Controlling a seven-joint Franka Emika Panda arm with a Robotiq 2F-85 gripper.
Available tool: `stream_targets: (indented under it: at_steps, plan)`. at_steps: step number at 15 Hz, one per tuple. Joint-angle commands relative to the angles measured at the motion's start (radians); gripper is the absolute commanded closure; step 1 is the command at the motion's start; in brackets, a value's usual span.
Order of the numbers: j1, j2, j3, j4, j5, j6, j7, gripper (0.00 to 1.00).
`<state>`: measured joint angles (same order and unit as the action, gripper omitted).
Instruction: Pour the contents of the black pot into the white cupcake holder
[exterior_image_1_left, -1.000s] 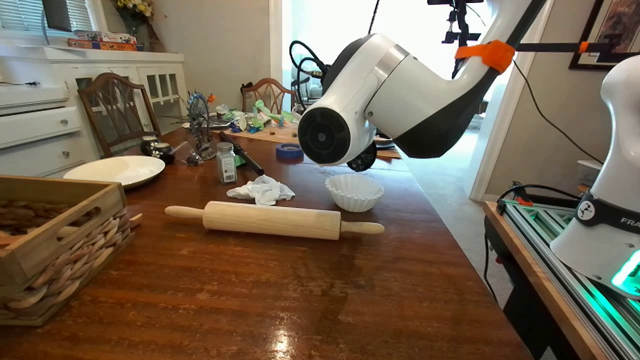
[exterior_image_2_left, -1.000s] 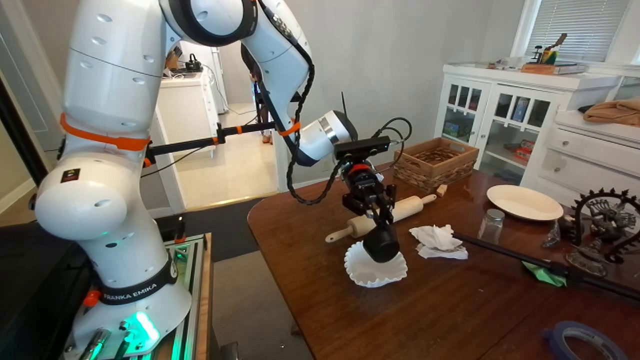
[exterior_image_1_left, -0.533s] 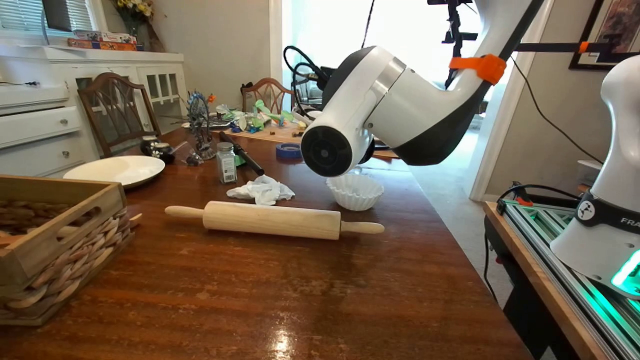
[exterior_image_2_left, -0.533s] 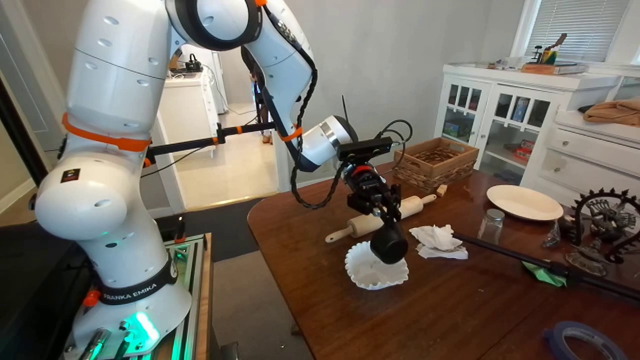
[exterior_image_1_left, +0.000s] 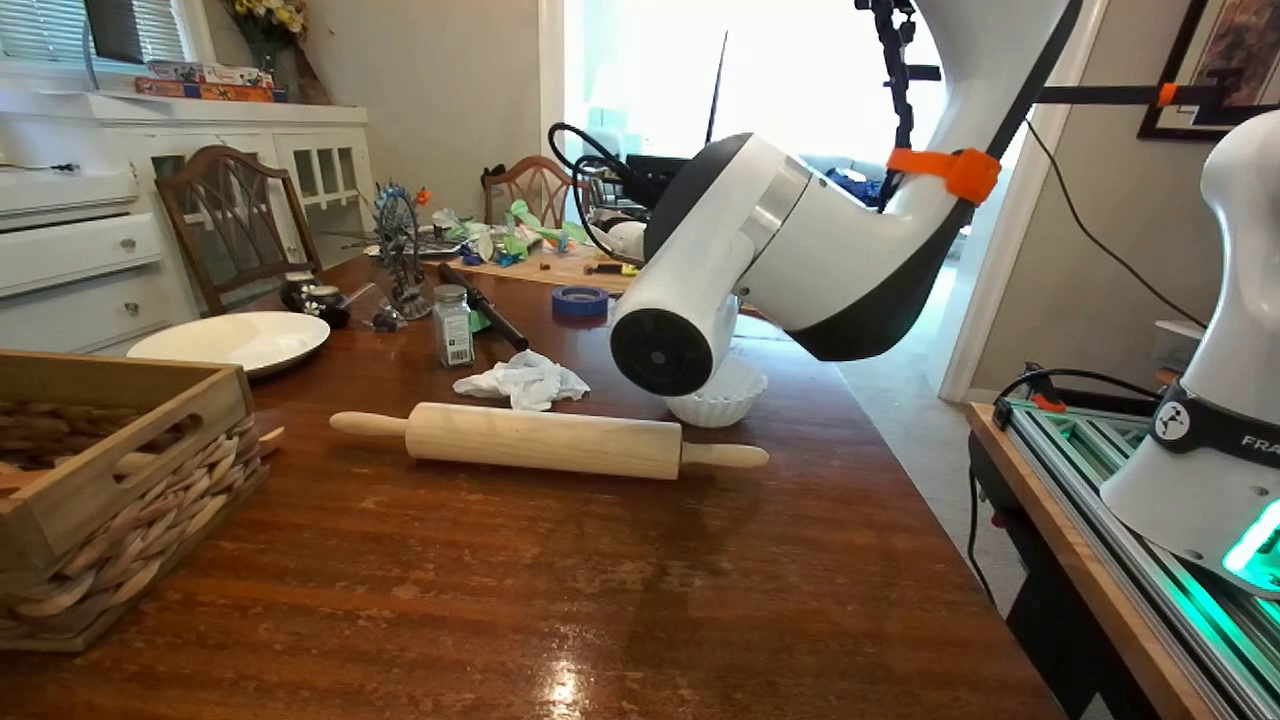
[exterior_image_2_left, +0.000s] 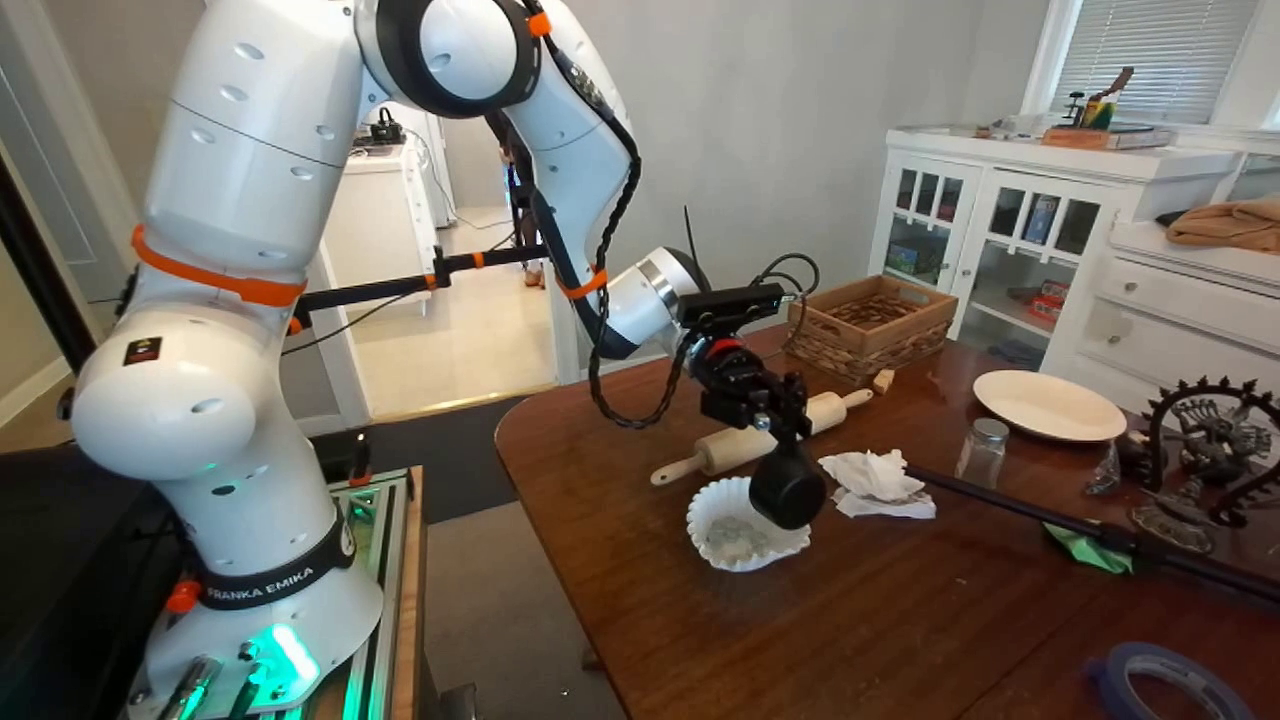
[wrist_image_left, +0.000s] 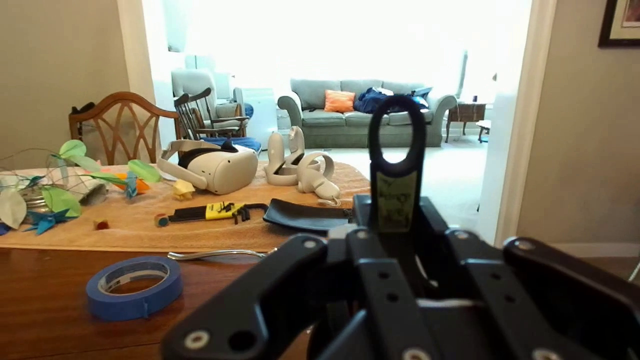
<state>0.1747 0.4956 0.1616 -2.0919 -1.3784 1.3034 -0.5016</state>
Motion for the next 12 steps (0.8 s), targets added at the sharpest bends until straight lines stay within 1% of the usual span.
stream_targets:
  at_steps: [1, 12]
  plan:
    - [0.015, 0.043, 0.004, 0.022, -0.047, -0.056, -0.033, 0.94]
    - [0.049, 0.09, 0.009, 0.046, -0.135, -0.106, -0.084, 0.94]
